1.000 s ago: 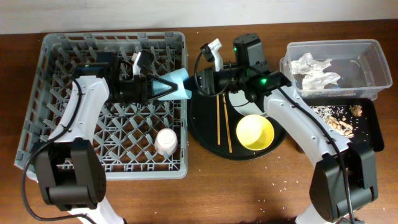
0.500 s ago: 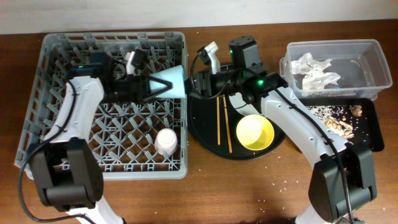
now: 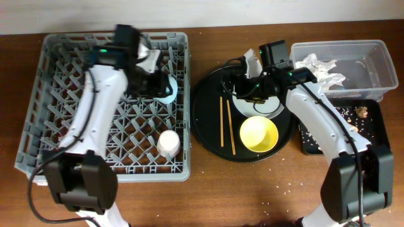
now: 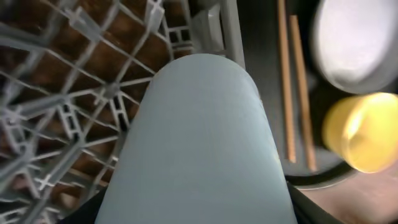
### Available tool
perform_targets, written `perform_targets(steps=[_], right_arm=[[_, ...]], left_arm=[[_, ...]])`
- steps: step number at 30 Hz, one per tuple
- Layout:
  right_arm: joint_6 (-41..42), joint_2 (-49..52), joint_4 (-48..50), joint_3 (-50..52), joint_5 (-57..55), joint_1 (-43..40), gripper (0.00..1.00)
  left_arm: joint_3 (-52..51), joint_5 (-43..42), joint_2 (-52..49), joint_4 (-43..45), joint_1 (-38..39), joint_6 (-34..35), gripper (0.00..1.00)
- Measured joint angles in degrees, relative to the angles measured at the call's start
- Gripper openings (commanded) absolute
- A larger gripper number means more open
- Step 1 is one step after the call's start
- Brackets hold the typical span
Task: Sort waste into correct bins and load items into the dishwasher rack
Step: 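Place the blue cup in the rack with the left gripper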
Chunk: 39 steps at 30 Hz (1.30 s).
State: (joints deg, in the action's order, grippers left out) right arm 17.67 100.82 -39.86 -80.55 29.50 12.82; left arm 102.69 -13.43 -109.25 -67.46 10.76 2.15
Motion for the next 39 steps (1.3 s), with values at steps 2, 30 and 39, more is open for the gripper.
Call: perform_targets(steps=[2, 30, 39], right_arm=[[-1.09, -2.78, -3.17, 0.00, -5.35, -0.50, 0.96], [-3.15, -7.13, -10.51, 0.00, -11.52, -6.32, 0.94], [-3.17, -7.13, -10.51, 0.00, -11.52, -6.32, 0.94]], left_arm=[[0.00, 7.58, 0.00, 0.48, 3.69, 2.08, 0.50], [7.19, 16.24, -8.61, -7.80, 8.72, 4.76, 0.40], [8.44, 15.78, -8.61, -15.08, 8.72, 4.79, 0.70]])
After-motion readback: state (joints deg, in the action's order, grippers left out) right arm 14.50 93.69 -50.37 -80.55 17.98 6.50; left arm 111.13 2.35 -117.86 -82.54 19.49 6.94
